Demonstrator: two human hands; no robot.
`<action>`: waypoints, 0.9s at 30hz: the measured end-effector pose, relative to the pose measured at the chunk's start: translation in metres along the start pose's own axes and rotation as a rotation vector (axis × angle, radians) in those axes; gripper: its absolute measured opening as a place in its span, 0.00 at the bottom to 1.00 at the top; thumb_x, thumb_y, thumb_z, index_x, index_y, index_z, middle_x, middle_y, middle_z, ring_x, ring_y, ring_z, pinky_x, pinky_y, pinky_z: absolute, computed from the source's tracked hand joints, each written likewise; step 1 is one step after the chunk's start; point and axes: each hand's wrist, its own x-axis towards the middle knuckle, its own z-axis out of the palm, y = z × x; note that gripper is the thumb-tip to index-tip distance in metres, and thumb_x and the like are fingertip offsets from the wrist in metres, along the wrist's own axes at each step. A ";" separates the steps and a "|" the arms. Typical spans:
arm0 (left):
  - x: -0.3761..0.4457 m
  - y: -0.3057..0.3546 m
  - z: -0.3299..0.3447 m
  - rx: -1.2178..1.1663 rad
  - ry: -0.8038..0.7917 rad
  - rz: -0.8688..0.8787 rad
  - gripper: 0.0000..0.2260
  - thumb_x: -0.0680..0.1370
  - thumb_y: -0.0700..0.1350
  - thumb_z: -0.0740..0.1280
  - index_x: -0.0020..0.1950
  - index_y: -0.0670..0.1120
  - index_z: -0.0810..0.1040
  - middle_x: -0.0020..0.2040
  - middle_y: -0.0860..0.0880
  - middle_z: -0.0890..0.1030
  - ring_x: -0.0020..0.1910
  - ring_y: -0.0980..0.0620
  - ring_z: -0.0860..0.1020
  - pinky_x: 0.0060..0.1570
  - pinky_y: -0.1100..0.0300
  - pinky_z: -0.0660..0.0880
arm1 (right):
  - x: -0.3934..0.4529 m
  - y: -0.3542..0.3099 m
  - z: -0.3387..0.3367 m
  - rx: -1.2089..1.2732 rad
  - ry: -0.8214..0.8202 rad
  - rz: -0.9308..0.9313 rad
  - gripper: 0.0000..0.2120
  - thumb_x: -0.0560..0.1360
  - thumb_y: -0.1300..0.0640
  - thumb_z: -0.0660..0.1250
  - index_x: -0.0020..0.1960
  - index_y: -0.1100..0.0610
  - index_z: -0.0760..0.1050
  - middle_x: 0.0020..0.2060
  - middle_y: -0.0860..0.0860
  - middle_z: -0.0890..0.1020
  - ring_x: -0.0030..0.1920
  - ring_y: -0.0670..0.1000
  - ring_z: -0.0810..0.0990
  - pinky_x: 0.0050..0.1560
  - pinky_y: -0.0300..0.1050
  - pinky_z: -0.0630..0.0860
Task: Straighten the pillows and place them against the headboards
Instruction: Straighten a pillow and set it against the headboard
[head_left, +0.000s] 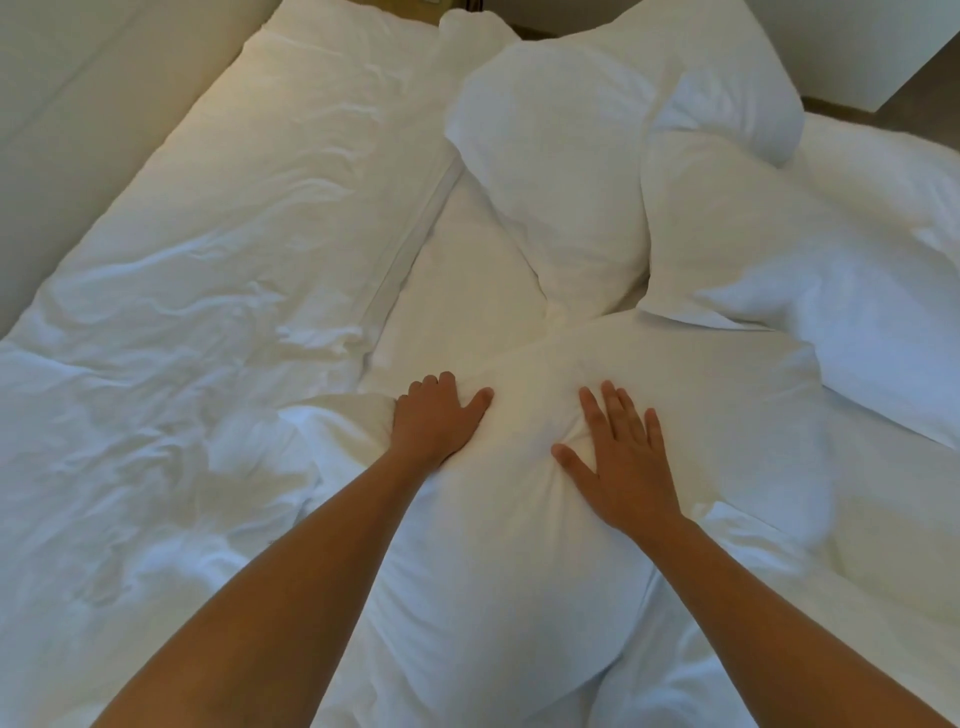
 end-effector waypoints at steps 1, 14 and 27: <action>-0.004 0.001 0.000 -0.004 0.003 -0.001 0.35 0.75 0.73 0.50 0.59 0.45 0.75 0.55 0.45 0.81 0.55 0.42 0.78 0.51 0.47 0.70 | -0.002 0.001 -0.001 0.006 -0.004 -0.004 0.42 0.79 0.26 0.44 0.87 0.47 0.46 0.86 0.52 0.50 0.86 0.54 0.49 0.85 0.60 0.47; -0.130 0.034 -0.037 0.114 -0.033 0.063 0.21 0.79 0.61 0.54 0.44 0.47 0.75 0.36 0.52 0.75 0.40 0.46 0.76 0.39 0.54 0.69 | -0.100 0.020 -0.030 0.105 -0.114 -0.108 0.49 0.74 0.21 0.46 0.86 0.46 0.37 0.86 0.49 0.41 0.86 0.51 0.41 0.85 0.56 0.40; -0.362 0.063 -0.037 0.078 -0.002 0.076 0.22 0.78 0.64 0.60 0.55 0.47 0.78 0.51 0.46 0.83 0.51 0.43 0.82 0.44 0.55 0.71 | -0.284 0.039 -0.084 0.475 -0.067 0.020 0.40 0.77 0.24 0.49 0.82 0.45 0.58 0.82 0.47 0.63 0.79 0.53 0.67 0.71 0.55 0.73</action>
